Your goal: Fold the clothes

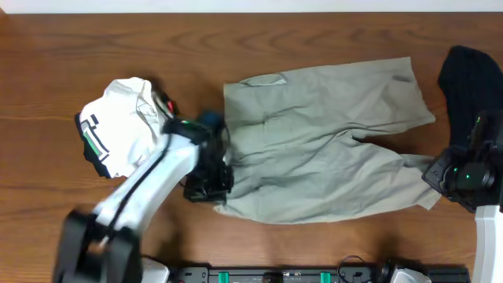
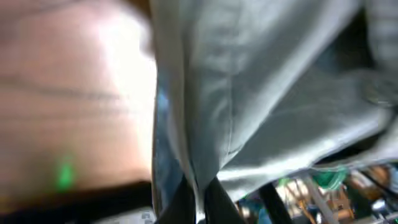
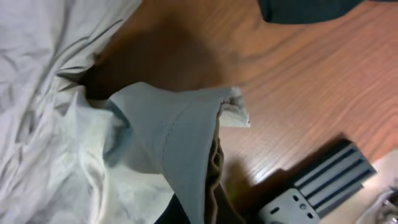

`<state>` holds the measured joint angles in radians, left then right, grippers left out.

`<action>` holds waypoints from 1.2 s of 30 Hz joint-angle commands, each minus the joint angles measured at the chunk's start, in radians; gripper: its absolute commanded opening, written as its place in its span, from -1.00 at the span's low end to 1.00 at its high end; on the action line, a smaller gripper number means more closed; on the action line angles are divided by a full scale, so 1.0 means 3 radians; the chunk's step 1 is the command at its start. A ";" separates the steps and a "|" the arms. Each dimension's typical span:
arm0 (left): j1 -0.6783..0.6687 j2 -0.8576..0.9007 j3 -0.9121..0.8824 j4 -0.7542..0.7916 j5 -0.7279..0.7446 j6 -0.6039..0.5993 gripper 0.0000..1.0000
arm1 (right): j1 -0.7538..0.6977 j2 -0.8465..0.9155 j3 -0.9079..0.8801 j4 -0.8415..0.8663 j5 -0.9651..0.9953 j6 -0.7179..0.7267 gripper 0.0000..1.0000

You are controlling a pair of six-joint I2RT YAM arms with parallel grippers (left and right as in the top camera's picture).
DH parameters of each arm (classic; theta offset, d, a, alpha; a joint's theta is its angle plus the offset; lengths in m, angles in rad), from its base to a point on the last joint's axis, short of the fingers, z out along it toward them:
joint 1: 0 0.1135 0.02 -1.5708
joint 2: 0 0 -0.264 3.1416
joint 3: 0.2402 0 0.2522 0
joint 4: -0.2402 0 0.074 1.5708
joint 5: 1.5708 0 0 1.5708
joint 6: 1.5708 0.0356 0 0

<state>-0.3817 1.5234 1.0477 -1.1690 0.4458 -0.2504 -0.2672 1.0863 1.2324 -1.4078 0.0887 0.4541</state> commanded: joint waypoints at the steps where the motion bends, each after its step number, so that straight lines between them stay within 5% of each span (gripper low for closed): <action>1: 0.0076 -0.0549 0.0235 -0.0192 0.0009 0.0093 -0.88 | -0.0009 -0.0005 0.0055 -0.0055 0.0137 -0.0052 -0.97; 9: 0.0247 -0.1064 0.0533 -0.0146 -0.0023 0.0090 -0.87 | -0.0009 0.0025 0.0055 0.0169 -0.0511 -0.0200 -0.98; 17: 0.0589 -0.1021 0.0661 0.0980 -0.0167 0.0011 -0.88 | -0.0009 0.0474 0.0055 0.0930 -0.0842 -0.0066 -0.97; 36: 0.0936 0.0137 0.0661 0.2674 -0.0164 -0.0490 -0.88 | -0.0009 0.2032 0.0055 0.2738 -0.1672 -0.0045 -0.97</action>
<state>-0.1055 1.5272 1.2236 -0.4110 0.4072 -0.3405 -0.2672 1.6638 1.2354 -0.6109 -0.3687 0.4393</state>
